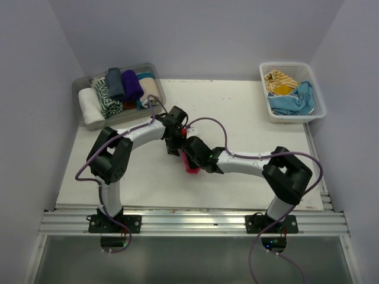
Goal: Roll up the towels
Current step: Place the rolled towel into the container
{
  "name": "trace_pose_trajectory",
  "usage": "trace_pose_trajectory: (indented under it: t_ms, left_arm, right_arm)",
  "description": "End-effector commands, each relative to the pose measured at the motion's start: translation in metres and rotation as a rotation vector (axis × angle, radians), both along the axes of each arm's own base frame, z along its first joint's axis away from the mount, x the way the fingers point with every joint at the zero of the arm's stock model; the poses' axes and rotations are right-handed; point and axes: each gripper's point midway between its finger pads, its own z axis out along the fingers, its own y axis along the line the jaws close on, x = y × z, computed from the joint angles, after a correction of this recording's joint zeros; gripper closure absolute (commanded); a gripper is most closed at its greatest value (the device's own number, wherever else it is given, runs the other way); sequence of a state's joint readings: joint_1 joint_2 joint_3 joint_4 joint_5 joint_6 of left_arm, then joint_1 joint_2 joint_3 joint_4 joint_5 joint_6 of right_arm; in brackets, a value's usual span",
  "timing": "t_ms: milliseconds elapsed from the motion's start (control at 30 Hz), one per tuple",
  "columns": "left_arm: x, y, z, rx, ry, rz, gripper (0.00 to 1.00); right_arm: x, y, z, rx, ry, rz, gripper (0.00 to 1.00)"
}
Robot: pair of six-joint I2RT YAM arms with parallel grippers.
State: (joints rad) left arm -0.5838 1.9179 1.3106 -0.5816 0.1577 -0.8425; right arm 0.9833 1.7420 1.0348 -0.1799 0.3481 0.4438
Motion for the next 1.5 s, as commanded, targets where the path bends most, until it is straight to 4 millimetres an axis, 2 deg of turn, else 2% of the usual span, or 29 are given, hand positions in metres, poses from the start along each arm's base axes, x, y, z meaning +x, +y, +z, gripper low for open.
trace_pose_trajectory:
  t_ms: [0,33,67,133,200,433,600,667,900,933,1033,1067,1100,1167,1200,1267,1300,1467]
  left_arm:
    - [-0.003,0.005,0.012,0.005,-0.023,-0.012,0.25]
    - [-0.004,0.006,0.014,0.003,-0.026,-0.014,0.24]
    - [-0.003,0.007,0.016,0.001,-0.030,-0.011,0.24]
    - [-0.003,0.008,0.020,-0.008,-0.041,-0.008,0.24]
    - [-0.003,0.008,0.021,-0.017,-0.038,-0.012,0.23]
    - [-0.009,-0.001,0.008,-0.063,-0.002,-0.025,0.28]
    - [-0.012,0.001,-0.001,-0.055,0.016,-0.023,0.30]
    - [-0.012,0.000,-0.001,-0.054,0.014,-0.020,0.33]
    - [-0.009,-0.001,-0.003,-0.055,0.015,-0.012,0.59]
    - [-0.008,-0.001,-0.001,-0.055,0.010,-0.011,0.67]
    - [-0.001,0.006,0.006,-0.011,-0.022,-0.010,0.82]
    - [-0.003,0.010,0.008,0.018,-0.024,-0.021,0.84]
    - [0.006,0.015,0.012,0.051,-0.054,-0.013,0.90]
    - [0.006,0.026,0.016,0.116,-0.057,-0.037,0.94]
    - [0.013,0.030,0.022,0.149,-0.088,-0.037,0.94]
    - [0.012,0.042,0.026,0.200,-0.089,-0.081,0.95]
    - [0.019,0.048,0.033,0.235,-0.118,-0.080,0.95]
    - [0.031,0.079,0.058,0.317,-0.165,-0.117,0.95]
  right_arm:
    - [-0.001,0.006,0.006,0.207,0.074,-0.013,0.92]
    - [0.008,0.007,0.011,0.273,0.063,-0.022,0.93]
    - [-0.002,0.006,0.009,0.315,0.104,0.007,0.93]
    - [0.002,0.008,0.016,0.391,0.101,0.012,0.93]
    - [-0.002,0.007,0.015,0.416,0.117,0.027,0.93]
    - [-0.004,0.017,0.020,0.568,0.150,0.053,0.94]
    - [-0.007,0.014,0.011,0.660,0.209,0.026,0.95]
    - [-0.007,0.012,0.004,0.673,0.229,0.017,0.95]
    - [-0.009,0.016,-0.004,0.731,0.290,0.005,0.94]
    - [-0.008,0.016,-0.005,0.731,0.292,-0.002,0.91]
    - [-0.008,0.014,-0.005,0.732,0.294,-0.011,0.58]
    - [-0.008,0.013,-0.004,0.729,0.290,-0.015,0.38]
    - [-0.007,0.012,0.000,0.730,0.280,-0.015,0.32]
    - [-0.008,0.007,0.000,0.686,0.282,-0.018,0.25]
    - [-0.006,0.006,0.009,0.688,0.262,-0.013,0.22]
    - [-0.007,-0.004,0.010,0.636,0.250,-0.027,0.20]
    - [-0.007,-0.007,0.014,0.622,0.235,-0.025,0.20]
    - [-0.008,-0.027,0.039,0.569,0.154,-0.037,0.19]
